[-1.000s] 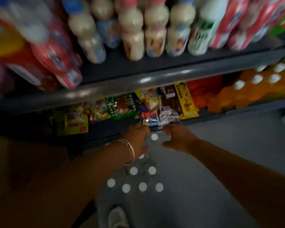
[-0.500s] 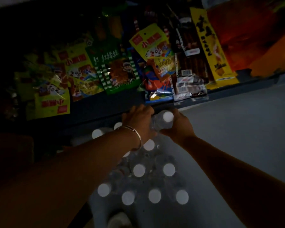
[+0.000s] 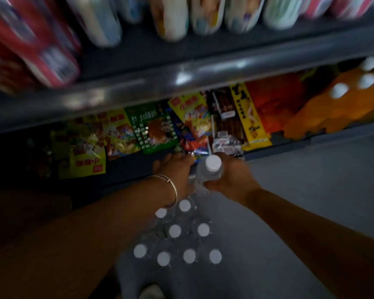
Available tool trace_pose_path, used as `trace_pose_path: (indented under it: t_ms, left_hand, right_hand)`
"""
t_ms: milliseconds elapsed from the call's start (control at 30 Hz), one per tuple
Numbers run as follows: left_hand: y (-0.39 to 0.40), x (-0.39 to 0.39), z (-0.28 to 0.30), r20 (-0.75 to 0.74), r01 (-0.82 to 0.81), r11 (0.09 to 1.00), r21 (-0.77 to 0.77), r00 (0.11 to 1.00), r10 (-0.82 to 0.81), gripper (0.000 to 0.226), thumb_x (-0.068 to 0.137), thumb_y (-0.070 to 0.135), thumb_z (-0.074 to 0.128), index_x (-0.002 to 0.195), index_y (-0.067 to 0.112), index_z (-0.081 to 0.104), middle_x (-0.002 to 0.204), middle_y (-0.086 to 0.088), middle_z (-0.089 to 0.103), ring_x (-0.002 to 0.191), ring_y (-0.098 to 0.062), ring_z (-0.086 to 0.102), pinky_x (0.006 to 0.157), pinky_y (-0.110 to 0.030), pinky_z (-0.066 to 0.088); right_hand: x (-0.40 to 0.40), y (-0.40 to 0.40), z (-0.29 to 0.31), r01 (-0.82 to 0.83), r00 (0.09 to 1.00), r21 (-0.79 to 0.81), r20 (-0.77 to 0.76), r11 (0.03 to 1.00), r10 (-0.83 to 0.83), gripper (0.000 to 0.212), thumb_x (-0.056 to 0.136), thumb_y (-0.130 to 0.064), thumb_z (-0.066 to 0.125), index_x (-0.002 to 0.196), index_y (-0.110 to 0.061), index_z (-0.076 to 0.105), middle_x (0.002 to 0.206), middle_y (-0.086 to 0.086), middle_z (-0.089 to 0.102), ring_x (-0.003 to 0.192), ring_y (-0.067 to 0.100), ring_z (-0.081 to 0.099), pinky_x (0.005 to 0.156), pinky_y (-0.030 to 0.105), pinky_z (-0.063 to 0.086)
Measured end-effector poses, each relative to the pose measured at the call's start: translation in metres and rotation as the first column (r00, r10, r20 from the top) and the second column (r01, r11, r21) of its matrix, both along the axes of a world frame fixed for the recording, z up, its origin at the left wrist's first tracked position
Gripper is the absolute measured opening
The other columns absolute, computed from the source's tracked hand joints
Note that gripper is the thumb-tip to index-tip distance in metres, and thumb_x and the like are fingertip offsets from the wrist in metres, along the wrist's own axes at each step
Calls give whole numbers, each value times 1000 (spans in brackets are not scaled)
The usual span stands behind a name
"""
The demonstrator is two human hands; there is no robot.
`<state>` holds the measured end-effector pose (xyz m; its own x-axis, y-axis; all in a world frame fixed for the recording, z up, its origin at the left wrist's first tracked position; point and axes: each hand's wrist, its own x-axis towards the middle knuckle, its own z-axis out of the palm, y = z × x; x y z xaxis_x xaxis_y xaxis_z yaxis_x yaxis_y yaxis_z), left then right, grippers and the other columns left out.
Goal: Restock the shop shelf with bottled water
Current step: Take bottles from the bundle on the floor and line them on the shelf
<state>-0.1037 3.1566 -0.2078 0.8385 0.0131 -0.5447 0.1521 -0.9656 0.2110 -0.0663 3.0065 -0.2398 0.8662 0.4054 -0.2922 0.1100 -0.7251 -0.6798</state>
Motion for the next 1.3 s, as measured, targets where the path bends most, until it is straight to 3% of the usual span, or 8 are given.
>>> trace_pose_path:
  t_ms: [233,433,500,600,700,933,1033,1300]
  left_hand:
    - [-7,0,192,75,84,988,-133,994,-75,67,69,37,76,129,23,48,131,-2,53,121,-23,50,100,-32,42]
    - [-7,7,387,142,109,959,-263,987,-73,66,74,17,77,133,10,47,136,-6,51,127,-22,47,105,-37,39]
    - [-7,3,455,219,154,950,-273,971,-94,64,72,12,78,130,8,49,133,-3,52,126,-20,47,105,-25,38]
    - [-9,-8,557,266,171,946,-274,959,-97,64,75,6,74,132,9,44,122,9,48,114,-11,49,71,9,33]
    - [-9,-17,646,328,163,947,-276,942,-67,57,77,3,70,128,8,46,110,10,53,98,-5,45,58,4,32]
    - [15,-34,793,490,72,945,-318,866,99,33,71,4,76,86,22,53,83,6,56,75,-6,54,73,-17,48]
    - [23,-39,845,534,76,947,-312,839,108,32,73,11,76,98,18,56,91,6,60,82,-5,59,71,-8,49]
    - [47,-32,932,720,56,952,-300,668,188,40,71,23,77,105,18,57,95,5,64,96,-15,62,95,-31,48]
  right_hand:
    - [13,-19,219,-111,993,205,-8,972,115,52,66,-12,83,112,-14,59,99,-7,59,94,6,54,68,2,41]
    - [22,-24,423,-249,968,297,97,922,230,55,71,-13,80,120,-7,56,111,-1,63,99,12,60,82,13,49]
    - [22,-25,490,-286,957,328,151,901,248,49,71,-12,80,116,-15,59,102,-9,61,88,2,58,71,3,46]
    - [20,-26,585,-312,941,373,247,874,231,39,70,-13,81,105,-20,65,101,-7,68,89,5,64,81,19,52]
    - [15,-26,672,-334,925,425,319,841,206,26,70,-9,79,91,-21,67,89,-8,70,75,-5,64,71,12,50]
    - [5,-13,842,-369,895,561,428,741,122,16,72,-12,74,88,-10,71,87,5,72,78,14,66,71,23,50]
    - [3,-6,899,-398,873,558,473,729,115,23,74,-21,72,89,-4,67,78,1,70,70,11,66,62,21,50]
    - [23,27,1012,-392,826,593,563,704,-14,44,63,-38,77,89,-4,70,80,5,70,77,19,63,78,35,49]
